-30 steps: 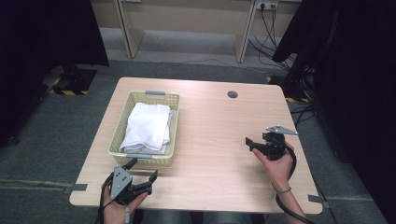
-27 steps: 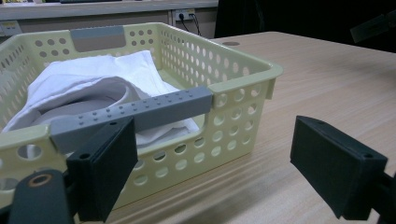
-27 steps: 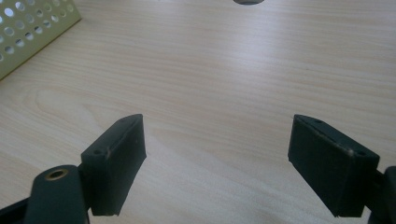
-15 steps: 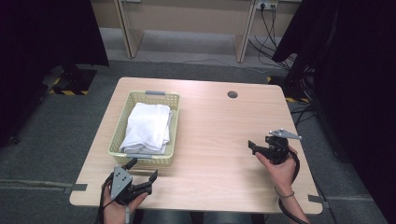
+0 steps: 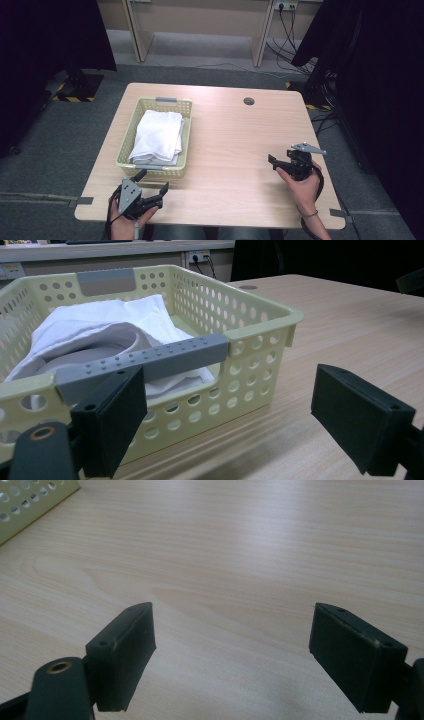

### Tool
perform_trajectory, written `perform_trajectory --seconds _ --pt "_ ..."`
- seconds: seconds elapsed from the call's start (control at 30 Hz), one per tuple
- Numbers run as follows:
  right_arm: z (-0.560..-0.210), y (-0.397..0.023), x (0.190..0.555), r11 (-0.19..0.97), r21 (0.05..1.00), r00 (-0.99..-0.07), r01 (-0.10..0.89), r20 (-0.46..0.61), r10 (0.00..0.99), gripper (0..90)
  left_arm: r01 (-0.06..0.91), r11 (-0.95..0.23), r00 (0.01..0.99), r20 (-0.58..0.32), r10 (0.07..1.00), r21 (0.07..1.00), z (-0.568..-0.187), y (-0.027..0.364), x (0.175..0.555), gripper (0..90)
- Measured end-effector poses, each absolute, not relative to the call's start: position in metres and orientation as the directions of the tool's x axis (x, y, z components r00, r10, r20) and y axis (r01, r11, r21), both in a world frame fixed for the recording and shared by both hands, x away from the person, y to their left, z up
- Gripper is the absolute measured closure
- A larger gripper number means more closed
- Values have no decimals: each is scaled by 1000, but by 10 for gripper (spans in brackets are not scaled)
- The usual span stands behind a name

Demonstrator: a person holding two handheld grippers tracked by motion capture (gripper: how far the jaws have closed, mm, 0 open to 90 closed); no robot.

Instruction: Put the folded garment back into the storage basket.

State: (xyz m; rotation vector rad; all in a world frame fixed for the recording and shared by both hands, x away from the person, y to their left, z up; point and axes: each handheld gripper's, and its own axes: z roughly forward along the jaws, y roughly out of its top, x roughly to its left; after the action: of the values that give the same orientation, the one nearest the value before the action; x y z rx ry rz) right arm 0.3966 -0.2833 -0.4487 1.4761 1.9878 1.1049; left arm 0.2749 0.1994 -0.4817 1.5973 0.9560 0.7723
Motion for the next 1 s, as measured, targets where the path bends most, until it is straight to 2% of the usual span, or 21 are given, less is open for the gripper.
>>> perform_trajectory --seconds 1.0 --pt "-466 -298 373 96 790 -323 606 134 937 185 188 -105 465 6 885 977 -482 200 274 141"
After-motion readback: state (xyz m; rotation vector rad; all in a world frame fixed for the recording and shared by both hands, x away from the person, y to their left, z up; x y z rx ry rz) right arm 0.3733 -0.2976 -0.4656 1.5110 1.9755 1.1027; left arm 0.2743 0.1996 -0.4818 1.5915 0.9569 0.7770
